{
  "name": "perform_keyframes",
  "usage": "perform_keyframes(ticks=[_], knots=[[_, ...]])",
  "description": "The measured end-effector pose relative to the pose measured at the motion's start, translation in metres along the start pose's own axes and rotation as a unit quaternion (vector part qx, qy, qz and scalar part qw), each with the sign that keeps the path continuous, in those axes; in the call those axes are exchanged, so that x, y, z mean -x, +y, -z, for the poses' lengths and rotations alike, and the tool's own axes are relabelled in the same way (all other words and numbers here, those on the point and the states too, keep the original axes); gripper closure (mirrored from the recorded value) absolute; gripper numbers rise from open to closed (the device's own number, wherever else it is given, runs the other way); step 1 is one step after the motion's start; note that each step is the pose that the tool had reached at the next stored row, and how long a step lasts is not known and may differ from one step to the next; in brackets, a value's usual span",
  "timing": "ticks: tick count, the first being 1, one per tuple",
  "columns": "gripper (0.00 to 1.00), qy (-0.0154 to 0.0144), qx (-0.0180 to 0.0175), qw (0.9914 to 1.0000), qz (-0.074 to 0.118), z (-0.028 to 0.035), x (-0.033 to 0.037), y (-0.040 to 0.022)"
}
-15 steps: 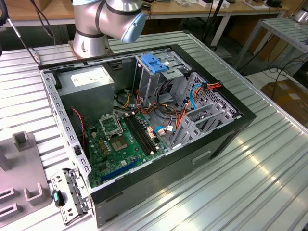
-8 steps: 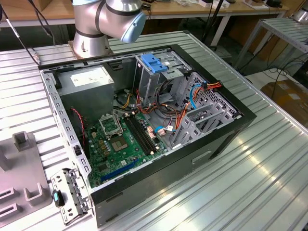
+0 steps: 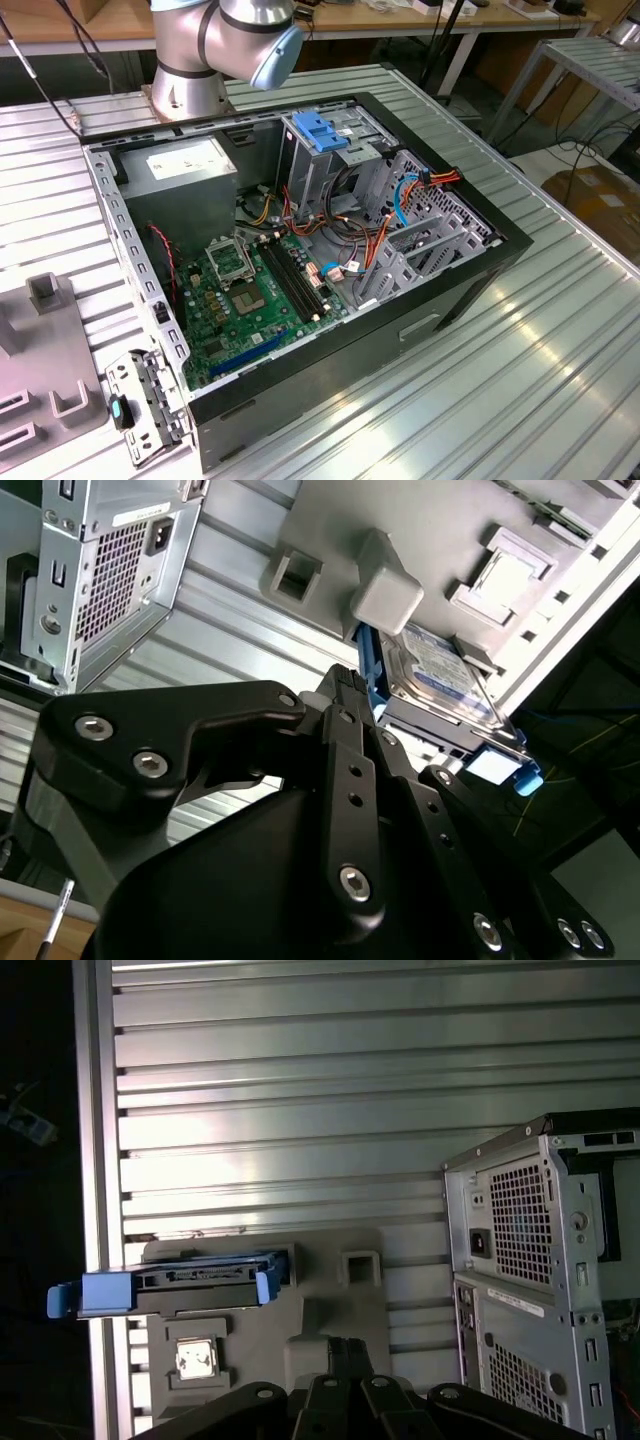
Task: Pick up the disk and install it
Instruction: 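Reach for the disk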
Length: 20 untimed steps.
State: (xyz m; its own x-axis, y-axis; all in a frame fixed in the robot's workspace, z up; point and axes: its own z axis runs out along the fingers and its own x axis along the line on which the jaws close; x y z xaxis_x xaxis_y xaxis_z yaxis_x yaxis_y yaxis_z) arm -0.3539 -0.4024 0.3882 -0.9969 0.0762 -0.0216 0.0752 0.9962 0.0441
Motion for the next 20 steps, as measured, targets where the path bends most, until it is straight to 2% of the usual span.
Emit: perform_keyframes(ticks=[13,18,20], knots=[[0.89,0.0,0.0,1.0,0.0,0.0002,-0.0089,-0.0009],[0.89,0.0001,0.0,1.0,0.0,0.0003,-0.0192,-0.0016],[0.89,0.0002,0.0,1.0,0.0,0.0005,-0.0259,-0.0021]])
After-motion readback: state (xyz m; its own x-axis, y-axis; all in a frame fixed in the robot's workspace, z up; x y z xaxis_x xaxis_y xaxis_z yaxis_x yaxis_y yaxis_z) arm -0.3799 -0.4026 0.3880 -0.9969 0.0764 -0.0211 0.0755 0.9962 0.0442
